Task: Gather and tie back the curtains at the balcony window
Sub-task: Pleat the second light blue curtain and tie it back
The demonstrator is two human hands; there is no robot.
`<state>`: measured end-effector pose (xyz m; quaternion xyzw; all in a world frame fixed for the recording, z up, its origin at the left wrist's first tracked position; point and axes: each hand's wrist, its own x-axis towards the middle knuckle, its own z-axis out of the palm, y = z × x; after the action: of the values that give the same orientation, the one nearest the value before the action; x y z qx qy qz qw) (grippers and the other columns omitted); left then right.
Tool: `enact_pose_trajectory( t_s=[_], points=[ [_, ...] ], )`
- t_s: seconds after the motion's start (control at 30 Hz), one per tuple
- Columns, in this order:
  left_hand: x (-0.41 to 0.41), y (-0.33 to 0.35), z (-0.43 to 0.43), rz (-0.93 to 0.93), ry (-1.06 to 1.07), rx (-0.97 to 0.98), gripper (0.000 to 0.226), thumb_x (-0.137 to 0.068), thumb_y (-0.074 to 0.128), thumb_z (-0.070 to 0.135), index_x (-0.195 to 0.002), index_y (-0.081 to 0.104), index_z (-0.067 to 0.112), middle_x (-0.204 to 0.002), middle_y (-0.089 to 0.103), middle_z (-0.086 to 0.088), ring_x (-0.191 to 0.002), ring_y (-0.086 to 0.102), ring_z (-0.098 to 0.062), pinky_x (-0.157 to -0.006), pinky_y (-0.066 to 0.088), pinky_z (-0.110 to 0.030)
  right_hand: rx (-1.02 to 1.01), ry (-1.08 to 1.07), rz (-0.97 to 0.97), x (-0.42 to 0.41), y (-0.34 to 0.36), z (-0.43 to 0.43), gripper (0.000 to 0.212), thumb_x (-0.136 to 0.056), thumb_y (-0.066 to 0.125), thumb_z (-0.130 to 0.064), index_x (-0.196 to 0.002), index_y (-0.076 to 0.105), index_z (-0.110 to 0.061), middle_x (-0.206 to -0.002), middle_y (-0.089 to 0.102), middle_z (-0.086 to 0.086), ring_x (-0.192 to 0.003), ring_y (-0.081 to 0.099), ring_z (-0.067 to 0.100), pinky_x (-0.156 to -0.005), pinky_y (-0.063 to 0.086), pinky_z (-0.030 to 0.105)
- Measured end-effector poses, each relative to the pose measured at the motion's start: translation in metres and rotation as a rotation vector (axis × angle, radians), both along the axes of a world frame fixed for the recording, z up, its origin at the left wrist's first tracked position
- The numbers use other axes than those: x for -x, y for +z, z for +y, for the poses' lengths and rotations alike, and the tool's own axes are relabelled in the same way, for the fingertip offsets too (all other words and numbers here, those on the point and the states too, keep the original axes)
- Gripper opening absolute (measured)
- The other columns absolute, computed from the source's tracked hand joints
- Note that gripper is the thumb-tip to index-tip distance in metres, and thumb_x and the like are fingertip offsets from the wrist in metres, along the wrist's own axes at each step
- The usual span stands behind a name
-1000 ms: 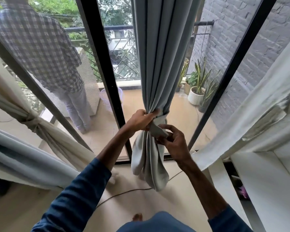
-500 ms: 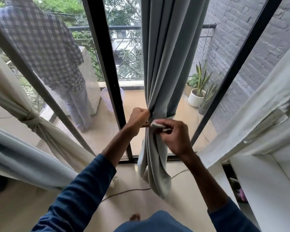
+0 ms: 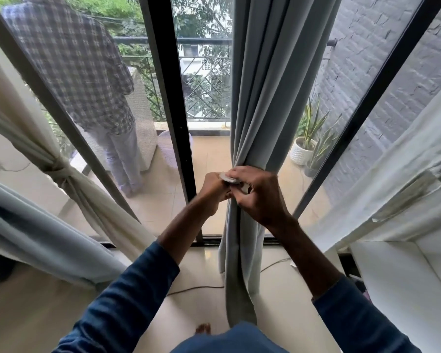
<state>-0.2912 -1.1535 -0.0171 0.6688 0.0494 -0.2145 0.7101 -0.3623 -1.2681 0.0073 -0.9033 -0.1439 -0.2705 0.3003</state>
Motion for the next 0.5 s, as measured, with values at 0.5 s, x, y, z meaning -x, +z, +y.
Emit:
enact_pose_trajectory(
  t_s=[0.5],
  points=[
    [0.009,0.004,-0.005,-0.063,-0.114,-0.019,0.028,-0.088,0.069,0.017,-0.093,0.071,-0.011,-0.078,0.067,-0.012,-0.069,0.066,-0.016,-0.079,0.056,-0.029,0.353,-0.377,0.42,-0.014,0.041,-0.012,0.016,-0.075,0.072,-0.026,-0.088,0.074,-0.018,-0.089,0.077,0.003,-0.091,0.072,0.032,-0.07,0.047,0.029]
  ],
)
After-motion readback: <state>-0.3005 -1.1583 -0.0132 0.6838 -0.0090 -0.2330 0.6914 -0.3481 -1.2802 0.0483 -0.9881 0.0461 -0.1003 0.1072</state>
